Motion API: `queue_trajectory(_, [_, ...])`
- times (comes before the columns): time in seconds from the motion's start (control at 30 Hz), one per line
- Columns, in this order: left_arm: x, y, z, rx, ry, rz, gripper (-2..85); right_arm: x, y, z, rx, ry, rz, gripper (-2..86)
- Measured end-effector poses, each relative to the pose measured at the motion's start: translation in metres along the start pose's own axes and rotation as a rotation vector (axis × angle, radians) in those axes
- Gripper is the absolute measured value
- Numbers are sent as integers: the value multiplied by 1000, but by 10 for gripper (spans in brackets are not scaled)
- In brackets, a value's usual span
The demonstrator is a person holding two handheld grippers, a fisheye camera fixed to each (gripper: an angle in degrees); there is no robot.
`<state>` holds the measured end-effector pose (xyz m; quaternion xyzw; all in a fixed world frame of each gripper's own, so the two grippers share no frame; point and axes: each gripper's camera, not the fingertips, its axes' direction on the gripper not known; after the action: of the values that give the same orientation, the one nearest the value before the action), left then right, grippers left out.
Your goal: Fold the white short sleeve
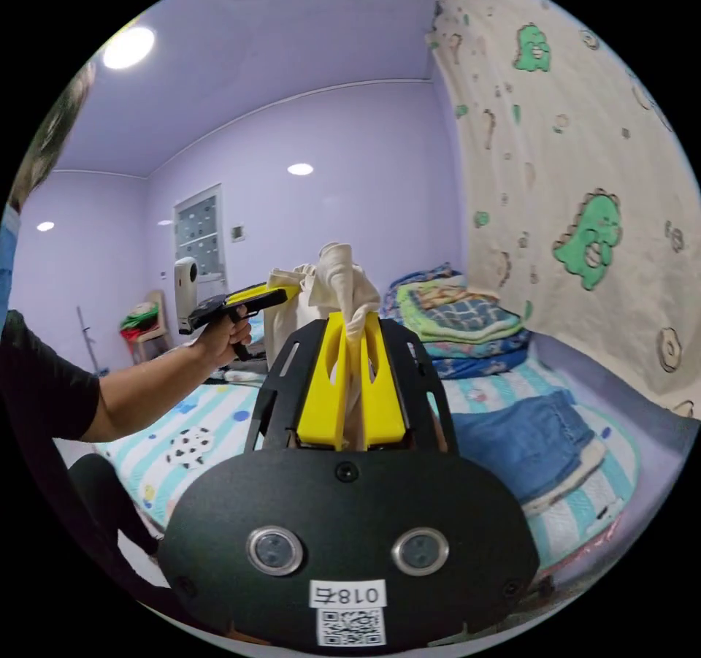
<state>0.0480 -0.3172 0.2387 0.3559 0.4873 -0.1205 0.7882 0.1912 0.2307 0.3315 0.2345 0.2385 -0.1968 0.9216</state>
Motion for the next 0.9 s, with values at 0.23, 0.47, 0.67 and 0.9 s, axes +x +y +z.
queue_trajectory(0.23, [48, -165, 296, -103, 220, 117, 52, 149, 66, 21, -29, 378, 151, 11])
queue_trajectory(0.47, [114, -168, 479, -293, 240, 37, 51, 285, 171, 56, -94, 525, 399, 11])
queue_trajectory(0.67, [98, -186, 531, -284, 263, -56, 69, 315, 190, 66, -116, 571, 344, 11])
queue_trajectory(0.9, [7, -183, 537, -356, 181, -345, 138, 390, 228, 69, -160, 435, 748, 12])
